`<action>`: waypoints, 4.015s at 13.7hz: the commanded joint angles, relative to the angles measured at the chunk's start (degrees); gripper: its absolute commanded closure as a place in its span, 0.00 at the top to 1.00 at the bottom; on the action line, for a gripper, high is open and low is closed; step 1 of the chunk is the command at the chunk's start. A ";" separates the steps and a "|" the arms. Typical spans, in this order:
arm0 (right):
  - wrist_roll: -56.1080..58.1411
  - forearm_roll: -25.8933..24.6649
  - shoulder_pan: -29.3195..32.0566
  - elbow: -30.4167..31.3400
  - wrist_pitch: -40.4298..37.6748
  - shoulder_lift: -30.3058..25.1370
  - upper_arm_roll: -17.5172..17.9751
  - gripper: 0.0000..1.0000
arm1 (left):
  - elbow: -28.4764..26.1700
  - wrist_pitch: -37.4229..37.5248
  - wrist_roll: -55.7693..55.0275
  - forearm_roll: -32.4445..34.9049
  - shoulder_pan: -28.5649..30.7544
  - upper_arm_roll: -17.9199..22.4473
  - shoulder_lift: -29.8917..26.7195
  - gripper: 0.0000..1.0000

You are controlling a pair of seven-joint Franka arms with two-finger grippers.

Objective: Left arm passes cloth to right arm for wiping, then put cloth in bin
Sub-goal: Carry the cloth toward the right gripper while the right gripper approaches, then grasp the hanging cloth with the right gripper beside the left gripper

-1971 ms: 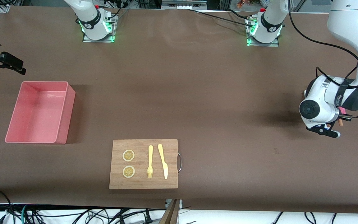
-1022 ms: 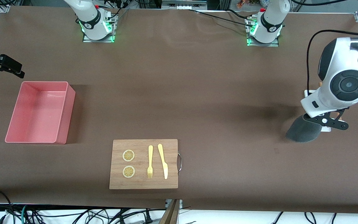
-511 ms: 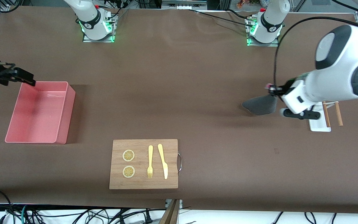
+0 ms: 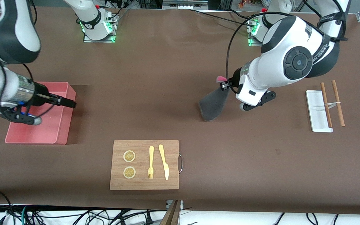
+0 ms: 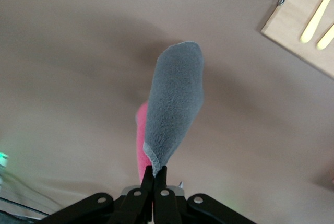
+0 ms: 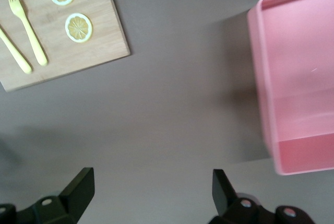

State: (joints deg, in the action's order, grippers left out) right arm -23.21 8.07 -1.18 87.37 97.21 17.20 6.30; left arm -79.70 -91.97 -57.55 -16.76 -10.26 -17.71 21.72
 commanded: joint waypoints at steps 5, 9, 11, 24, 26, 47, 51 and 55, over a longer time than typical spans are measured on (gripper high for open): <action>-23.52 0.89 -0.92 1.39 8.60 4.59 9.77 1.00 | 2.18 -14.70 -30.39 -5.83 -6.34 0.49 4.21 0.00; -34.06 0.98 -2.42 1.75 12.39 7.92 13.73 1.00 | 2.27 -21.13 -35.60 -5.83 -11.53 0.49 6.32 0.00; -36.90 1.15 -2.68 2.36 13.71 8.98 14.70 1.00 | 2.27 -24.82 -39.72 -5.92 -13.03 0.49 6.76 0.00; -43.06 13.46 -3.38 13.52 33.39 11.44 19.19 1.00 | 6.92 -29.49 -53.27 -9.87 -13.91 0.75 10.10 0.00; -43.06 13.55 -3.47 13.53 35.24 12.93 19.28 1.00 | 7.28 -29.49 -53.71 -10.23 -13.82 0.93 10.10 0.00; -43.15 19.43 -6.55 13.00 43.95 17.42 19.89 0.05 | 7.28 -29.40 -52.93 -10.05 -13.82 0.93 10.10 0.00; -42.80 19.35 -6.55 12.73 43.59 17.34 19.89 0.00 | 7.36 -29.40 -53.01 -9.96 -13.82 1.02 10.10 0.00; -42.53 19.35 -6.46 11.94 43.16 16.81 19.89 0.00 | 7.28 -28.79 -53.01 -10.14 -12.78 1.02 9.93 0.60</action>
State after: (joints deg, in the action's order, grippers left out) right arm -65.95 26.45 -7.77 99.95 140.27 34.18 25.71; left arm -73.93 -121.58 -110.87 -25.44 -23.76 -16.94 31.10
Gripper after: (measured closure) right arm 0.996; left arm 0.969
